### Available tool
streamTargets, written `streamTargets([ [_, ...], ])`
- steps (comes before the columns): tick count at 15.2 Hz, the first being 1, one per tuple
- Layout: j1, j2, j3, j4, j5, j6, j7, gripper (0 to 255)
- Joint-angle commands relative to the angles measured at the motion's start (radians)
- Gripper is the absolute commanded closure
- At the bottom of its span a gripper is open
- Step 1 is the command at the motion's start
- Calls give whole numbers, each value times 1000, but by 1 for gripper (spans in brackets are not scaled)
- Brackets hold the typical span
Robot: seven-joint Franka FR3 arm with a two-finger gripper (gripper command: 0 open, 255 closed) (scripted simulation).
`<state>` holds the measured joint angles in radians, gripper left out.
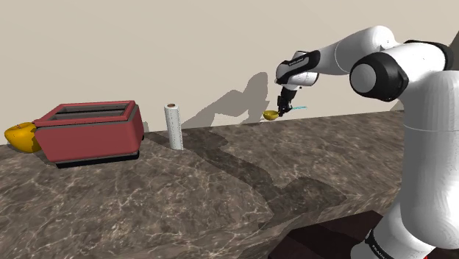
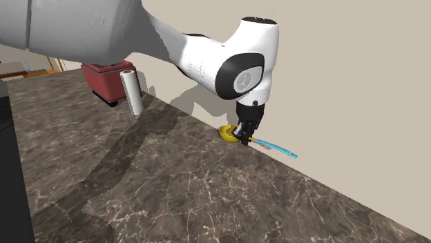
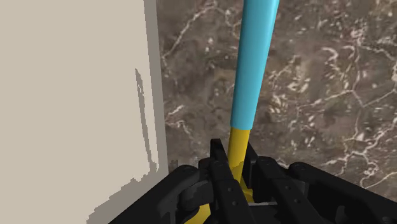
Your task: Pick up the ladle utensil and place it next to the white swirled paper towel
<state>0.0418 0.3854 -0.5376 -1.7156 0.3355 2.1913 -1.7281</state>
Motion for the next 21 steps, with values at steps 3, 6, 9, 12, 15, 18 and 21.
streamTargets([
  [3, 4, -19, -8, 32, -18, -47, 15, 255],
  [6, 5, -31, -13, 57, -29, -82, 25, 255],
  [9, 6, -40, -17, 84, -38, -117, 34, 255],
  [12, 6, -49, -20, 114, -47, -153, 42, 255],
  [15, 4, -55, -23, 146, -53, -190, 49, 255],
  [18, 2, -58, -26, 182, -58, -228, 55, 255],
  [21, -1, -60, -28, 220, -62, -267, 61, 255],
])
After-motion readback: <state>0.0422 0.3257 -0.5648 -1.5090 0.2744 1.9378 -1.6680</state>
